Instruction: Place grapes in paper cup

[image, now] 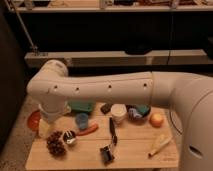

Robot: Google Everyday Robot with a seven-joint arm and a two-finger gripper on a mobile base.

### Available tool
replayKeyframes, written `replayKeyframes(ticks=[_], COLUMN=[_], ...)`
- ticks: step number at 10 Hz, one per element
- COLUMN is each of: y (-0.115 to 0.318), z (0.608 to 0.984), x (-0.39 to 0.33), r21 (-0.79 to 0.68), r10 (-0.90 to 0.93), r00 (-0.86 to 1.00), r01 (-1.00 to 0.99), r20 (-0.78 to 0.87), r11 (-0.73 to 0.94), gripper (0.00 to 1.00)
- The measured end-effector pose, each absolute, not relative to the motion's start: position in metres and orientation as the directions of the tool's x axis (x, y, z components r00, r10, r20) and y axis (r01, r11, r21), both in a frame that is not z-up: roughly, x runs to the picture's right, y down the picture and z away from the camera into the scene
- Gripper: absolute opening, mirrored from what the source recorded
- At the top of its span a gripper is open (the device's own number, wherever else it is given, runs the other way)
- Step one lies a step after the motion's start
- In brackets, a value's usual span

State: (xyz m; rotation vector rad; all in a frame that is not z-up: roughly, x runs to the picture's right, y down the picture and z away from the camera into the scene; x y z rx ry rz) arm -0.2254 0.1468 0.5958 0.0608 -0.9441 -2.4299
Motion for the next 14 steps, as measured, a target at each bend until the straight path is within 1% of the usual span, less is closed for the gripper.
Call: replayKeyframes(ticks=[1, 2, 4, 8, 9, 11, 14], y=[0.166, 0.2, 0.224, 0.242, 0.245, 0.251, 0.259], z=[0.596, 0.602, 0.619, 0.637, 0.642, 0.648, 0.652], x=[-0.243, -0.265, -0.269, -0.259, -0.258, -0.256, -0.258], r21=[0.659, 0.674, 0.681, 0.68, 0.683, 0.693, 0.707], r10=[-0.434, -0.315, -0.246, -0.206, -0.198, -0.16, -0.125], r00=[-0.898, -0.949, -0.969, -0.978, -0.98, -0.983, -0.983], r01=[0.372, 0.223, 0.169, 0.162, 0.145, 0.056, -0.009], r20=[0.076, -0.015, -0.017, 0.017, 0.001, -0.087, -0.137], r11=[-0.654, -0.704, -0.713, -0.715, -0.715, -0.719, -0.707], gripper=[0.8, 0.8, 0.8, 0.8, 0.8, 0.8, 0.8])
